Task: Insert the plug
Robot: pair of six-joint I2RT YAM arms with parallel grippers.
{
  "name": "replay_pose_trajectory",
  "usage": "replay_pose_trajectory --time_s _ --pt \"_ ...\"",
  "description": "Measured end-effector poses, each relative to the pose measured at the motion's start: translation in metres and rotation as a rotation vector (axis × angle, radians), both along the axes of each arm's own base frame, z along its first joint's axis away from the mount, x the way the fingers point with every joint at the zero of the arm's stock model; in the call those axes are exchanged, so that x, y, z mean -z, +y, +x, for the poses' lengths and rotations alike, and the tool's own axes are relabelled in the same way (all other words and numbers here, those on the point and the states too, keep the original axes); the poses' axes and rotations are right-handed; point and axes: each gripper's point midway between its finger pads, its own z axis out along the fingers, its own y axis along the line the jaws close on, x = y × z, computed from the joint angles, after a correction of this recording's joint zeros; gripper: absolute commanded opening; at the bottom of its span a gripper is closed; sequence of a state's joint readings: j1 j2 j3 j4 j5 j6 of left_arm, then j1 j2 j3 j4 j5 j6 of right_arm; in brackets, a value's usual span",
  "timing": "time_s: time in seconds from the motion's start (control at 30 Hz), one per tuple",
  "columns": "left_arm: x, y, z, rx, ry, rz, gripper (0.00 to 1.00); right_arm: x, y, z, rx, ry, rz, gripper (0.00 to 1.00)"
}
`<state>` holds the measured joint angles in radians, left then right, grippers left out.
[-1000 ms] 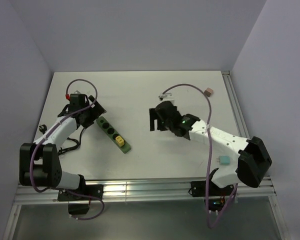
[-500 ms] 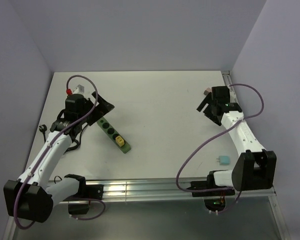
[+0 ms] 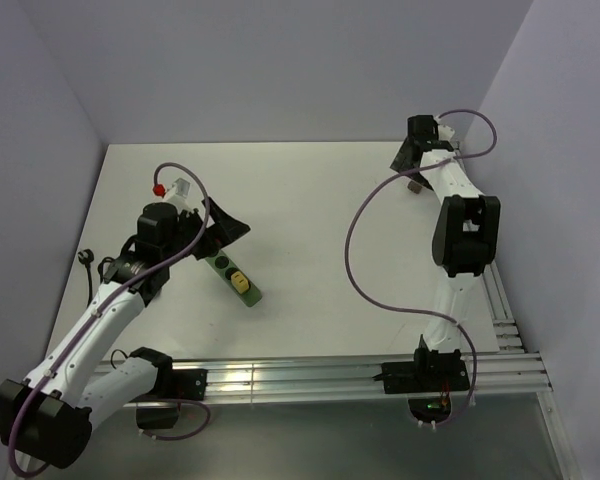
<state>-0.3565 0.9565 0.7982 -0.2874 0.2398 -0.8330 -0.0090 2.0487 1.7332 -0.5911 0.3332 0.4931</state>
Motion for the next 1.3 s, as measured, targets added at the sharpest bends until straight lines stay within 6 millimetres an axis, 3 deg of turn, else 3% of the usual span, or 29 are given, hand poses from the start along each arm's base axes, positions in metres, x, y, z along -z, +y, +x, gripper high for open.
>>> replay_pose_trajectory --time_s 0.2,0.37,0.6,0.87,0.93,1.0,1.03,1.1,1.23,1.3 --pt "-0.005 -0.008 0.002 0.036 -0.036 -0.01 0.94 0.039 -0.018 0.019 -0.007 0.081 -0.07 0.89" --pt "0.012 -0.024 0.003 0.09 0.004 0.008 0.93 0.06 -0.022 0.038 -0.016 0.105 -0.08 0.82" --pt "0.018 -0.034 0.0 0.127 0.009 0.02 0.93 0.071 -0.024 0.05 -0.016 0.119 -0.082 0.66" --pt "0.019 -0.033 0.0 0.126 0.007 0.029 0.93 0.085 -0.032 0.046 -0.005 0.155 -0.074 0.61" --pt "0.017 -0.031 -0.001 0.121 0.004 0.033 0.93 0.087 -0.035 0.046 -0.002 0.157 -0.072 0.54" --pt "0.014 -0.029 -0.003 0.118 0.001 0.036 0.92 0.087 -0.039 0.045 -0.002 0.161 -0.073 0.32" --pt "0.012 -0.028 -0.003 0.116 -0.005 0.038 0.91 0.087 -0.04 0.045 0.001 0.159 -0.07 0.14" --pt "0.008 -0.027 -0.006 0.115 -0.015 0.038 0.87 0.087 -0.041 0.045 -0.002 0.158 -0.066 0.0" --pt "-0.002 -0.025 -0.01 0.119 -0.043 0.026 0.79 0.086 -0.036 0.044 -0.017 0.137 -0.057 0.0" --pt "-0.006 -0.026 -0.012 0.128 -0.053 0.017 0.76 0.083 -0.025 0.029 -0.036 0.147 -0.049 0.0"
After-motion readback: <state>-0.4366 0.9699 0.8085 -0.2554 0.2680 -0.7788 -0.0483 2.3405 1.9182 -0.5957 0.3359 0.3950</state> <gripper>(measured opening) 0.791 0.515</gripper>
